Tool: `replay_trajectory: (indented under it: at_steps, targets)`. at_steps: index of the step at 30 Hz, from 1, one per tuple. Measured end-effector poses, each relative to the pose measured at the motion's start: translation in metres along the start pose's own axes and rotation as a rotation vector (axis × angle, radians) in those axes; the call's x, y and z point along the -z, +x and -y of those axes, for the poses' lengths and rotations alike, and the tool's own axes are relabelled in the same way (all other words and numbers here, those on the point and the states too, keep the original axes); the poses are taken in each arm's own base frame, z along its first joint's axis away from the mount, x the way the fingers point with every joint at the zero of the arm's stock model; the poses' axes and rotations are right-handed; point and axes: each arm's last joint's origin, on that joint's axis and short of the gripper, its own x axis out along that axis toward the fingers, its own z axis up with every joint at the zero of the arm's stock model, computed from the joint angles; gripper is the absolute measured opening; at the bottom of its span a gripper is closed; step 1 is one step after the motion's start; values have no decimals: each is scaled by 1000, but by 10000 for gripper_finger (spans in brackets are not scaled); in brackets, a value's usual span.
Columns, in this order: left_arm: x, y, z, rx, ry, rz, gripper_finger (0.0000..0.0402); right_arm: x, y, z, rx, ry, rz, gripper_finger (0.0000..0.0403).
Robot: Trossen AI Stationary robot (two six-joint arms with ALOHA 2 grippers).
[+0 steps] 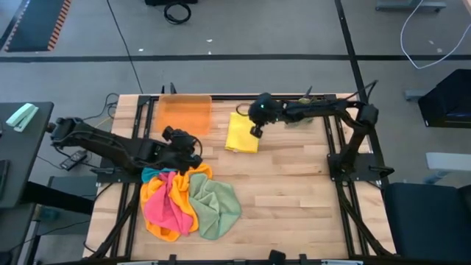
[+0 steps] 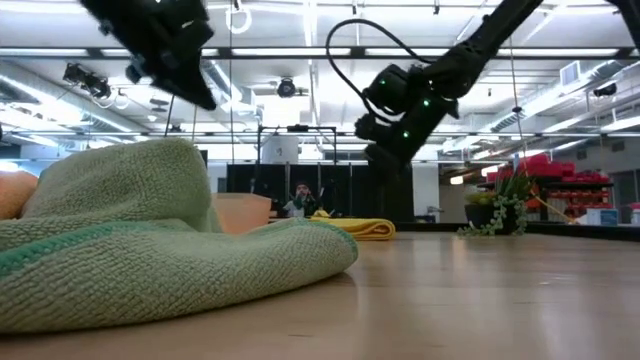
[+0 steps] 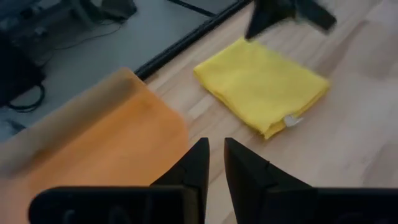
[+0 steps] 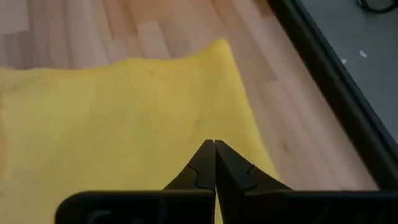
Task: Fold microfiber towels
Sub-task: Fold the yellow towel
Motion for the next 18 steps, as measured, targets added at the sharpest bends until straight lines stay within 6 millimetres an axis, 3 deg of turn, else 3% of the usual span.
replay_trajectory:
  at_steps: [4, 8, 10, 14, 18]
  targets:
    - [11, 5, -2, 61, 4, 26, 55, -21, -9, 6, -15, -17, 10, 5]
    - [11, 3, -2, 133, -15, 34, 56, -43, -36, 3, -31, -17, 7, 6]
    - [10, -1, 0, 181, -28, 39, 54, -45, -51, -6, -60, 7, -35, 5]
    - [10, -9, 5, 258, -30, 46, 48, -29, -63, -35, -139, 56, -87, 5]
    - [14, -16, 10, 293, -3, 44, 46, 2, -47, -72, -199, 120, -45, 5]
